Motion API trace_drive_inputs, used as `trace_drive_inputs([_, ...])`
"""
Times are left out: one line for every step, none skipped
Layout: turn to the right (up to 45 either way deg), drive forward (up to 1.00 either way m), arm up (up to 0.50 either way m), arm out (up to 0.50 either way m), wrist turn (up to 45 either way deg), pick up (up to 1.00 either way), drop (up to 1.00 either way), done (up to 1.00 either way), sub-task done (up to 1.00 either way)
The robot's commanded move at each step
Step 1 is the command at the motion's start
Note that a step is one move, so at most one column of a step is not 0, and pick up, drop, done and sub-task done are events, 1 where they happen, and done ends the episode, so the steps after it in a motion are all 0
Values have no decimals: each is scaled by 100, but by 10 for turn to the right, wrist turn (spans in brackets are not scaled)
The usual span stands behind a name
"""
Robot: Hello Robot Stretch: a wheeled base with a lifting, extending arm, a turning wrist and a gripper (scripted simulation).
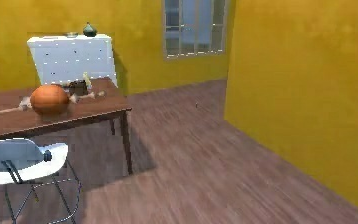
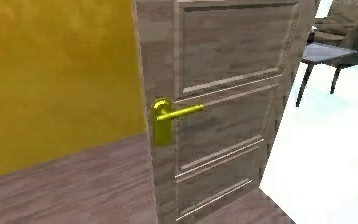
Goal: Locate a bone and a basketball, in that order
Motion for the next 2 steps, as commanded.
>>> trace_drive_inputs([0, 100, 0, 0, 0, 0, 0, 0, 0])
trace_drive_inputs([90, 0, 0, 0, 0, 0, 0, 0, 0])
